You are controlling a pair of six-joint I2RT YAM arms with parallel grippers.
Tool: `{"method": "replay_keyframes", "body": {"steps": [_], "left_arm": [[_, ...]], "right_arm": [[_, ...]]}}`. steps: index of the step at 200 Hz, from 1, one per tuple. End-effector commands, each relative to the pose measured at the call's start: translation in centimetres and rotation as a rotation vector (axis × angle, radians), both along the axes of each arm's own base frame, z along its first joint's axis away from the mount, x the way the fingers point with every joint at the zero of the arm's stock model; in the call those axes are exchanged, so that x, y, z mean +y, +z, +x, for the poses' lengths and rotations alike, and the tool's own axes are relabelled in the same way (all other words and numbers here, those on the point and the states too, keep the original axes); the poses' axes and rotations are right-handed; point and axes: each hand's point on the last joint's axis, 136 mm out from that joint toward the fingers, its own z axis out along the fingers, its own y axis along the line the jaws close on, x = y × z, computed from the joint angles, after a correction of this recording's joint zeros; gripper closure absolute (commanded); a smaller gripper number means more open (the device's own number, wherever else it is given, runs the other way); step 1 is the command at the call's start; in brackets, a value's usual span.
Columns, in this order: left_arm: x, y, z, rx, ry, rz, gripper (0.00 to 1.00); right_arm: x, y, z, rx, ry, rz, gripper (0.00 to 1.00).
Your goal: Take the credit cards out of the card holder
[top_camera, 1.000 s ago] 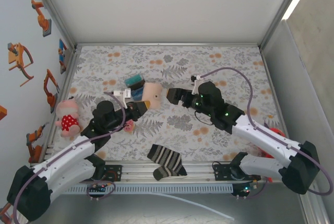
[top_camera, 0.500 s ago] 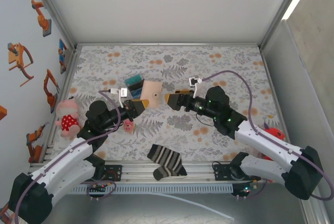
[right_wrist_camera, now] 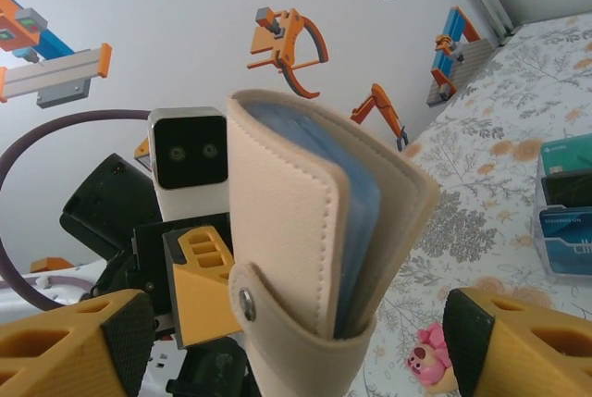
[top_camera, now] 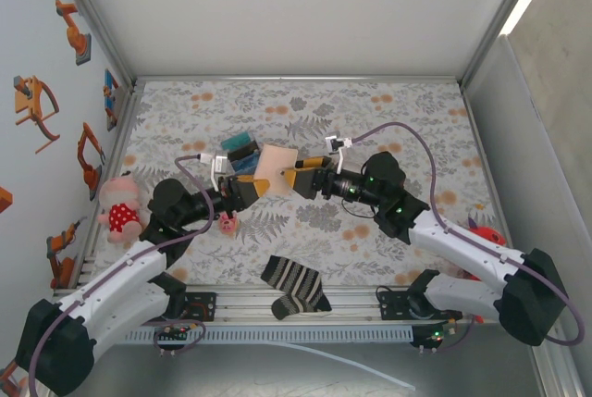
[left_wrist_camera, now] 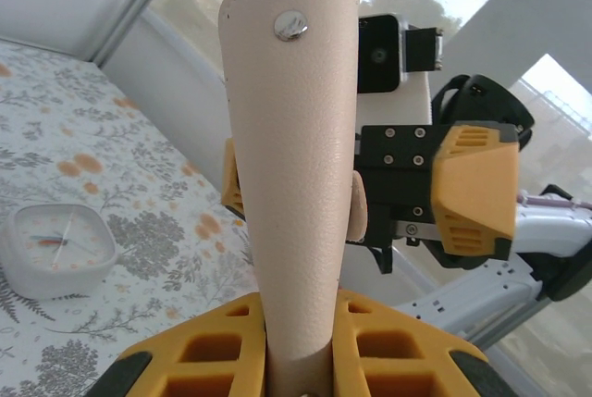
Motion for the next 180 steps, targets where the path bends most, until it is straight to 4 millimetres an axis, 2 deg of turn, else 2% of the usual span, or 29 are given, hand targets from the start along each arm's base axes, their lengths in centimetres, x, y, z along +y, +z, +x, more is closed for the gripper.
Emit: {"method": "replay_keyframes", "body": {"steps": [1,18,47,62,89,122,159,180], "left_arm": [[0.0,3.6,-1.8,-0.120,-0.070,-0.066,0.98],[0.0,3.8,-2.4,-0.146,-0.090,-0.072,0.98],[-0.2,4.3,-3.5,-0.193,-0.121,-0.080,0.98],[-0.3,4.4,-3.6,-0.201,-0.123,-0.081,0.96],[-0.4,4.1,-3.2,-0.193,-0.116,-0.075,0.94],[-0.7,3.9,-2.5,-0.178,-0.107,-0.067,0.78],[-1.2,3.8,-2.0,-0.173,-0.108,-0.037,0.52],[-1.5,3.3,-1.9,-0.165,-0.114,0.025,0.49]], "right_arm": [[0.2,1.8,-0.3,-0.047,0.030,0.060,0.20],[0.5,2.6,-0.4,-0.056,0.049,0.078,0.24],[1.1,3.5,-0.8,-0.066,0.100,0.116,0.36],[1.3,3.7,-0.9,-0.064,0.115,0.121,0.43],[1.4,3.8,-1.0,-0.066,0.126,0.129,0.48],[1.2,4.0,-1.2,-0.073,0.130,0.131,0.75],[1.1,3.2,-0.9,-0.063,0.102,0.081,0.78],[0.9,2.6,-0.6,-0.058,0.075,0.026,0.81]]}}
